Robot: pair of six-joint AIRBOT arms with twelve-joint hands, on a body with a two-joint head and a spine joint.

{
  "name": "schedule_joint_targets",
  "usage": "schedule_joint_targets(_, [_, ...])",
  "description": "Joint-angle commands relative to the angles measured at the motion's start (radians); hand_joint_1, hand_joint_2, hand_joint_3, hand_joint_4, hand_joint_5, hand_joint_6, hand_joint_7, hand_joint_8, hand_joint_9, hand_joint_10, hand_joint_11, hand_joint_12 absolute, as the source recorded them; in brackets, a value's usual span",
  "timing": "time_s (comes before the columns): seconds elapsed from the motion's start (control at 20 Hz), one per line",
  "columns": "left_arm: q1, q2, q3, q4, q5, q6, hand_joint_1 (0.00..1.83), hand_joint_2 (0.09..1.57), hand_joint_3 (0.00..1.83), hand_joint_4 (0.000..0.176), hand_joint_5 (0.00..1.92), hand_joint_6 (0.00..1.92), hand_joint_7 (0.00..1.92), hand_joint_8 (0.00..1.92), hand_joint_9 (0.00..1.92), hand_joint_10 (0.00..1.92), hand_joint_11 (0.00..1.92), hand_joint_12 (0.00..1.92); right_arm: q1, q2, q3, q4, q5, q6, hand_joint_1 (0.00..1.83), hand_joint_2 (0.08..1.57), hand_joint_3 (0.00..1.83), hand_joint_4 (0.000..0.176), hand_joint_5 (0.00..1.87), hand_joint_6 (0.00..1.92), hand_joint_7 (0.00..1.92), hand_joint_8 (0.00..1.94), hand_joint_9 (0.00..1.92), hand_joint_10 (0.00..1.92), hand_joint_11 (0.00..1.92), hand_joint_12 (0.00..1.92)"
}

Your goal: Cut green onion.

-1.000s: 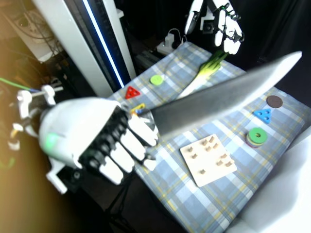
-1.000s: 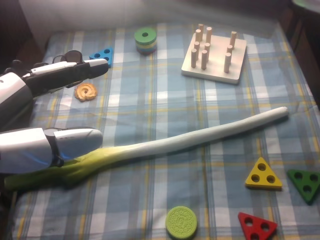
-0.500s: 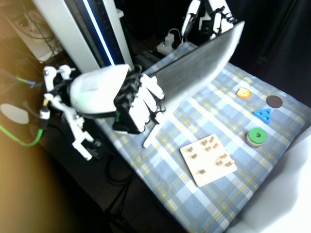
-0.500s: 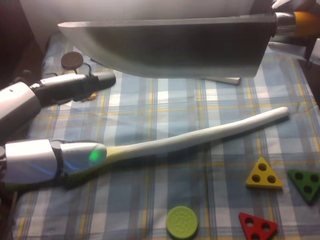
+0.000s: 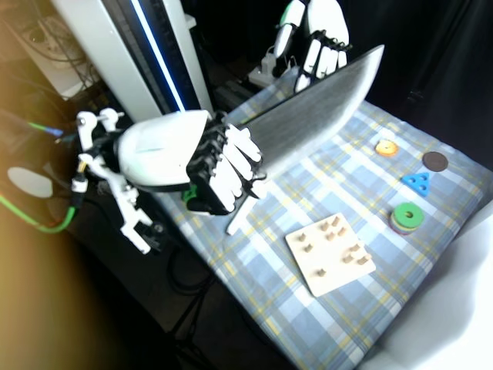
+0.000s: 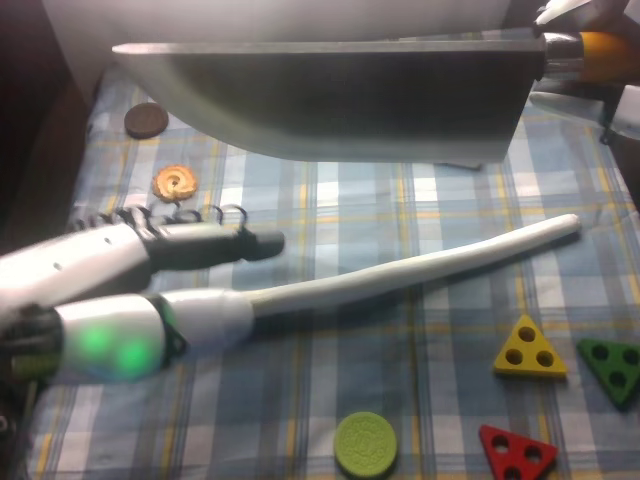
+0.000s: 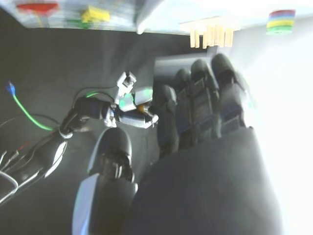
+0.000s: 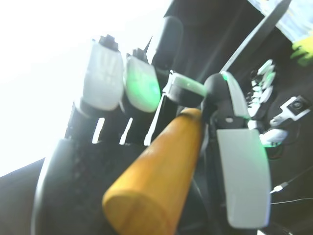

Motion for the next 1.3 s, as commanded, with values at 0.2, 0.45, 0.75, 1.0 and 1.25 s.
schedule_joint_targets(0.2, [-0.115,-0.082,0.035,0.08,0.119,0.061,0.0,1.31,0.0,0.018,0.12,0.0,0.15,0.0,0.14,0.0,0.04,0.11,-0.084,0.062,-0.047,0.092,0.268,0.01,0.65,1.38,0.0,0.041,1.08,1.92,1.36,1.94,1.5,1.92,1.54,1.92])
schedule_joint_targets(0.45, [-0.169,-0.141,0.066,0.117,0.257,0.143,0.0,1.3,0.0,0.018,0.15,0.0,0.15,0.0,0.13,0.0,0.01,0.07,-0.204,0.086,-0.095,0.169,0.395,0.021,0.71,1.38,0.0,0.041,1.18,1.92,1.42,1.94,1.51,1.92,1.54,1.92])
schedule_joint_targets(0.75, [-0.185,-0.185,0.095,0.114,0.339,0.164,0.0,1.31,0.0,0.025,0.15,0.02,0.15,0.01,0.11,0.01,0.02,0.03,-0.322,0.095,-0.117,0.25,0.478,0.041,0.69,1.39,0.0,0.039,1.14,1.92,1.39,1.94,1.5,1.92,1.56,1.92])
schedule_joint_targets(1.0, [-0.192,-0.189,0.094,0.106,0.34,0.164,0.0,1.3,0.0,0.039,0.13,0.01,0.13,0.01,0.1,0.01,0.0,0.0,-0.342,0.085,-0.078,0.266,0.398,0.042,0.7,1.4,0.0,0.04,1.09,1.92,1.39,1.94,1.52,1.92,1.55,1.92])
schedule_joint_targets(1.25, [-0.192,-0.189,0.089,0.105,0.335,0.164,0.0,1.31,0.0,0.034,0.11,0.0,0.11,0.0,0.08,0.0,0.0,0.0,-0.341,0.053,-0.033,0.266,0.263,0.043,0.75,1.39,0.0,0.057,1.11,1.92,1.39,1.94,1.55,1.92,1.57,1.92])
